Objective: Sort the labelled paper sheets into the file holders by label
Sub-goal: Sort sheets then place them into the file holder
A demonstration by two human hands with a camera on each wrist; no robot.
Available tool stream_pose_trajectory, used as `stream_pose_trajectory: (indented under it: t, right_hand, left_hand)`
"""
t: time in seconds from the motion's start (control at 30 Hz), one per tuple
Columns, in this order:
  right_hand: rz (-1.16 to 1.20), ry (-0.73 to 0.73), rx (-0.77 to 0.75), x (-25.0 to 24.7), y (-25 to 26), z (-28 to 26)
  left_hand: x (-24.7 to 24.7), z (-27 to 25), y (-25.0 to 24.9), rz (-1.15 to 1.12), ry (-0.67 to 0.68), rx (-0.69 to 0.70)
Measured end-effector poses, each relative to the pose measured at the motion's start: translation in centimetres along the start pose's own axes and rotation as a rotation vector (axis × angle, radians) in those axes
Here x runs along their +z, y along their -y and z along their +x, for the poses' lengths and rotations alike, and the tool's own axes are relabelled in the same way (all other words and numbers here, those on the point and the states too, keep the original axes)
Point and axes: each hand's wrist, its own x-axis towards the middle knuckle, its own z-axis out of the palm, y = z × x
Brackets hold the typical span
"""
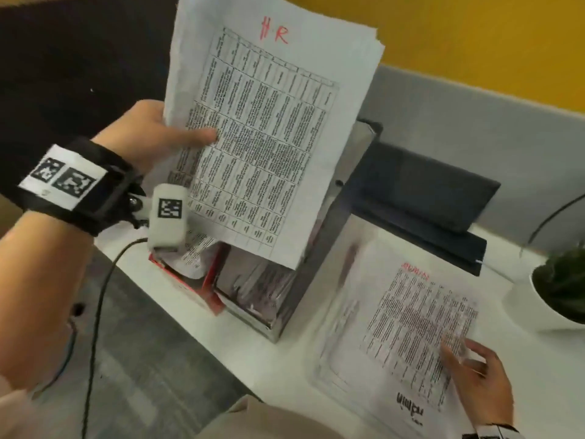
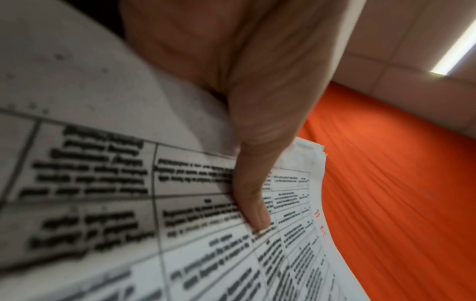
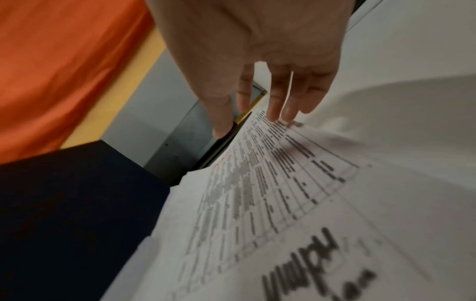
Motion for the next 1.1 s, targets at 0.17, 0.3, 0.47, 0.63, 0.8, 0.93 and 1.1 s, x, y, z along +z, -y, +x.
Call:
stream_pose_trajectory:
  t: [0.17,0.3,0.47,0.63,0.8,0.93,1.1]
  right_hand:
    - [-0.163,-0.044,-0.036,0.7,-1.5,-0.2]
    - [-0.322,-0.037,-0.087,1.3,-2.1,-0.2]
    - [-0.457,-0.014,-0.042,1.6,-2.6,0.3]
    - [-0.485,-0.001,-0.033,1.7,-2.9,0.4]
    - [-0.510,0.021,-0.046,1.5,-3.2,0.3]
    - [-0.513,0.024,-0.051,1.5,-3.3,0.2]
    - [-0.477,0.030,-0.042,1.4,-2.9,0.2]
  left_hand:
    - [-2.3,2.3,3.6,0.070,-0.074,-0.145]
    - [-0.3,3.9,5.7,0.262,-0.051,-0.185]
    - [4.4,5.4,7.0,0.588,0.001,-0.093]
    - [7.9,6.6,8.1,0.836,0.160,-0.114]
    - [8.8,7.4,8.6,0.968,0.284,-0.166]
    - [8.6,7.7,7.9,0.940,0.250,-0.177]
    - [7.1,7.3,4.2,0.585,-0.008,-0.039]
